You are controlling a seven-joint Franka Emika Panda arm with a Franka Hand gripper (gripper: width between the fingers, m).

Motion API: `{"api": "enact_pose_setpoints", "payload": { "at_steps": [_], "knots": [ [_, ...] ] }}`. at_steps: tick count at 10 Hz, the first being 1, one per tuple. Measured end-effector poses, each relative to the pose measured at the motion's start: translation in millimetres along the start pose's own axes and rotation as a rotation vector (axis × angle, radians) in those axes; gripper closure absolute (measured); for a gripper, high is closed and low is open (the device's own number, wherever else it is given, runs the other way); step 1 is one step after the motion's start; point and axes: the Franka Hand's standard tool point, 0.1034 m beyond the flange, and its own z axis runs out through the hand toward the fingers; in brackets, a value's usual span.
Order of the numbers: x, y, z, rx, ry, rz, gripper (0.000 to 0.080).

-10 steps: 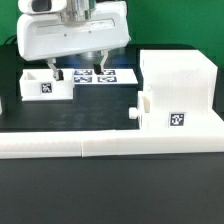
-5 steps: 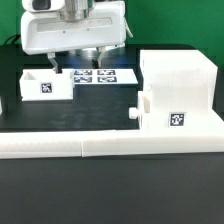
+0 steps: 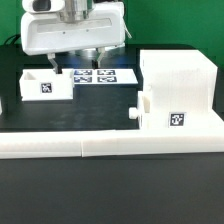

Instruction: Assemble drawer

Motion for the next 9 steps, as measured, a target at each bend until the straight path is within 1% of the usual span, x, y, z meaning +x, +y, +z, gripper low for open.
{"api": "enact_pose_setpoints", "payload": {
  "at_steps": [1, 2, 3, 4, 5, 6, 7, 9],
  "knots": [
    [-0.5, 0.5, 0.3, 0.0, 0.0, -0.003, 0.015],
    [-7.2, 5.3, 2.9, -0.007, 0.006, 0.013, 0.015],
    [-18.3, 9.1, 7.8, -0.016, 0.013, 0.031, 0.015],
    [-30.0, 13.1, 14.7, -0.017, 0.001, 0.047, 0.015],
    [-38.0, 18.5, 22.5, -0.021, -0.002, 0.05, 0.015],
    [-42.7, 19.0, 30.0, -0.026, 0.003, 0.055, 0.015],
    [-47.4, 16.8, 37.4, -0.025, 0.001, 0.055, 0.015],
    [-47.1, 13.9, 44.0, -0.028, 0.008, 0.049, 0.015]
  ]
}}
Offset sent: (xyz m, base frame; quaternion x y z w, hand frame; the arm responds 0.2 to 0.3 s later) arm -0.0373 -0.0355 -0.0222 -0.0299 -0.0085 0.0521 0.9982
